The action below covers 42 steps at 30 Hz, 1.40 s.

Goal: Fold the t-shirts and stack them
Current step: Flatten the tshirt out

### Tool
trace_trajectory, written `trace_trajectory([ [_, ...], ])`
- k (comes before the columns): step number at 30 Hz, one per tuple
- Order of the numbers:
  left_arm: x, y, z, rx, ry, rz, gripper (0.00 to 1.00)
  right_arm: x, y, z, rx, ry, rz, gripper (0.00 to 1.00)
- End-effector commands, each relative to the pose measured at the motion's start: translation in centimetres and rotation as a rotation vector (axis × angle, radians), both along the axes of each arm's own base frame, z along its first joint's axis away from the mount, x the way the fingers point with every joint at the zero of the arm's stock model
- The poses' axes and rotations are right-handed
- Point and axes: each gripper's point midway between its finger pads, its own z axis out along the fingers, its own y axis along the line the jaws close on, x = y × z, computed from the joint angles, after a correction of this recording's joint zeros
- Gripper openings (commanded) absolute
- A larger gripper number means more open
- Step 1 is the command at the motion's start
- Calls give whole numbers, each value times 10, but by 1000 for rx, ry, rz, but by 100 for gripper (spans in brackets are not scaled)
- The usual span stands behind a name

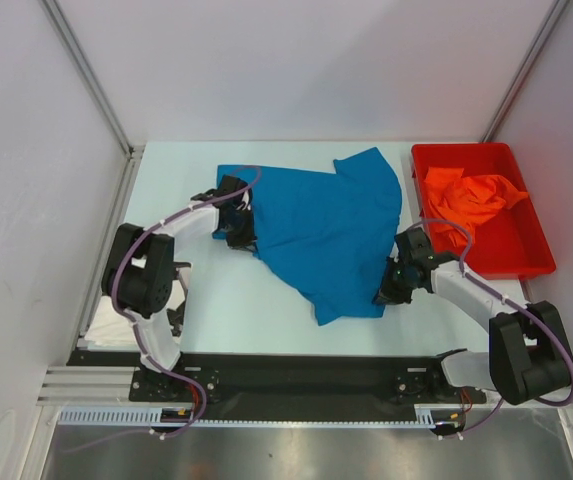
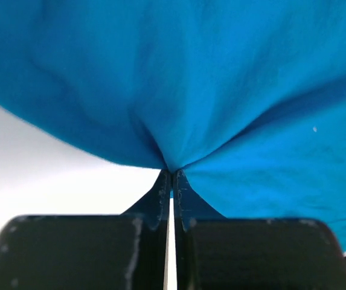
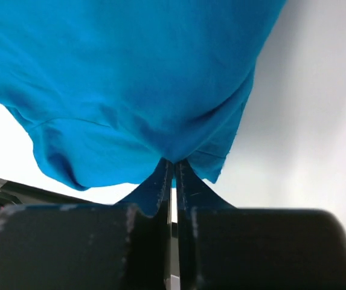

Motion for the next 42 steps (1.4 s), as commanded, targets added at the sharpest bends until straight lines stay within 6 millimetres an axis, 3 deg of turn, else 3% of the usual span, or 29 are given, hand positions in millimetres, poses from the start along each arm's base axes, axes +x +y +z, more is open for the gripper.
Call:
trace_trajectory([
  [1, -1, 8, 34, 20, -81, -1, 0, 9, 2, 10, 1, -45, -9, 0],
  [3, -7, 15, 51, 35, -116, 0, 0, 10, 0, 22, -21, -74, 1, 0],
  [5, -17, 22, 63, 52, -131, 2, 0, 6, -1, 48, -22, -105, 0, 0],
  [6, -22, 26, 79, 48, -168, 7, 0, -6, -5, 54, -32, -67, -3, 0],
  [8, -35, 32, 85, 51, -176, 10, 0, -9, -2, 91, 11, -119, -12, 0],
  [11, -53, 35, 110, 20, -212, 5, 0, -20, 3, 134, 73, -176, -2, 0],
  [13, -53, 34, 125, 9, -238, -1, 3, -14, 1, 147, 71, -206, -7, 0],
  [14, -44, 31, 140, -4, -274, -2, 6, -3, 0, 162, 73, -253, -1, 0],
  [15, -37, 29, 147, 0, -292, -9, 8, 9, -1, 156, 64, -228, -6, 0],
  [16, -17, 24, 153, 5, -306, -9, 13, 28, -6, 161, 92, -246, -39, 0],
  [17, -6, 21, 154, 9, -306, -14, 17, 44, -10, 160, 98, -246, -57, 0],
  [18, 8, 20, 149, 21, -292, -26, 23, 74, -9, 158, 105, -266, -59, 0],
  [19, 40, 12, 145, 36, -283, -26, 41, 93, -18, 153, 115, -255, -87, 1],
  [20, 47, 13, 133, 69, -217, -22, 51, 108, -24, 148, 100, -242, -99, 15],
  [21, 60, 12, 130, 94, -201, -31, 58, 131, -30, 162, 68, -297, -75, 23],
  [22, 87, 12, 157, 118, -274, -6, 69, 143, -41, 133, 6, -193, -88, 29],
  [23, 88, 24, 126, 214, -165, 13, 77, 150, -46, 133, -16, -177, -79, 36],
  [25, 98, 33, 138, 269, -183, 31, 84, 156, -55, 133, -68, -154, -63, 40],
  [27, 87, 36, 149, 274, -213, 16, 82, 154, -59, 139, -91, -183, -62, 48],
  [28, 65, 40, 123, 290, -146, -7, 79, 142, -59, 139, -98, -193, -58, 54],
  [29, 61, 39, 119, 272, -166, -4, 77, 136, -56, 139, -97, -195, -55, 56],
  [31, 17, 49, 102, 254, -124, -14, 72, 111, -43, 122, -56, -154, -13, 56],
  [32, 7, 44, 113, 195, -169, -15, 71, 99, -33, 122, -37, -159, 16, 57],
  [33, -5, 45, 105, 182, -153, -16, 71, 89, -27, 117, -34, -142, 31, 60],
  [34, -26, 50, 83, 181, -105, -15, 72, 73, -23, 102, -30, -101, 41, 62],
  [36, -46, 47, 78, 127, -98, -6, 74, 63, -13, 98, -23, -131, 71, 65],
  [37, -59, 51, 58, 137, -59, -1, 74, 57, -13, 89, -26, -116, 68, 69],
  [41, -76, 54, 33, 137, 17, 41, 65, 36, -16, 53, -28, -25, 41, 69],
  [42, -75, 57, 30, 153, 17, 59, 56, 36, -19, 49, -35, -14, 30, 68],
])
